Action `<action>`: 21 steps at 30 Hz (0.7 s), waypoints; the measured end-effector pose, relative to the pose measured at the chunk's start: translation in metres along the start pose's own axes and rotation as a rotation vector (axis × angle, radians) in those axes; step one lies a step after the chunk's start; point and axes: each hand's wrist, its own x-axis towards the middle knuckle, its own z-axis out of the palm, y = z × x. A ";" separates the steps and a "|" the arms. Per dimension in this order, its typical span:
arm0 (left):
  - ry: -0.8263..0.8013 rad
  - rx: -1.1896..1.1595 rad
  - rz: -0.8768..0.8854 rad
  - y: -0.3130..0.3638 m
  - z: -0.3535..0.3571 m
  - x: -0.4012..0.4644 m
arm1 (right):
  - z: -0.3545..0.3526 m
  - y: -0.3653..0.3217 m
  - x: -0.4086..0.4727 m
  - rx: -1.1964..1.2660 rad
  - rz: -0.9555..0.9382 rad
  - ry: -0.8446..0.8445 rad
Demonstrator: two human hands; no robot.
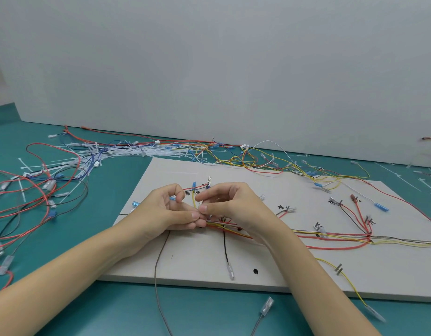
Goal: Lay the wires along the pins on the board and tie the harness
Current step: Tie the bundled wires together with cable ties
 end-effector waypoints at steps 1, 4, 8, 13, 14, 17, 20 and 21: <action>0.008 0.003 0.003 0.000 0.001 0.000 | 0.000 0.000 0.000 -0.001 -0.001 -0.004; 0.036 0.031 0.018 -0.001 0.004 -0.002 | 0.000 0.001 0.000 -0.004 -0.007 -0.004; 0.057 0.055 0.030 0.000 0.006 -0.004 | -0.001 0.003 -0.001 0.007 0.002 0.009; 0.072 0.052 0.022 0.000 0.006 -0.004 | 0.002 0.002 0.000 -0.013 -0.053 0.045; 0.072 0.069 0.016 0.000 0.006 -0.004 | 0.003 0.002 0.000 -0.024 -0.072 0.054; 0.092 0.100 0.000 -0.002 0.007 -0.004 | 0.009 0.003 0.000 -0.081 -0.135 0.088; 0.102 0.052 -0.043 0.001 0.006 -0.003 | 0.012 0.003 0.000 -0.150 -0.183 0.124; 0.100 0.040 -0.055 0.003 0.006 -0.003 | 0.013 0.002 -0.001 -0.176 -0.199 0.136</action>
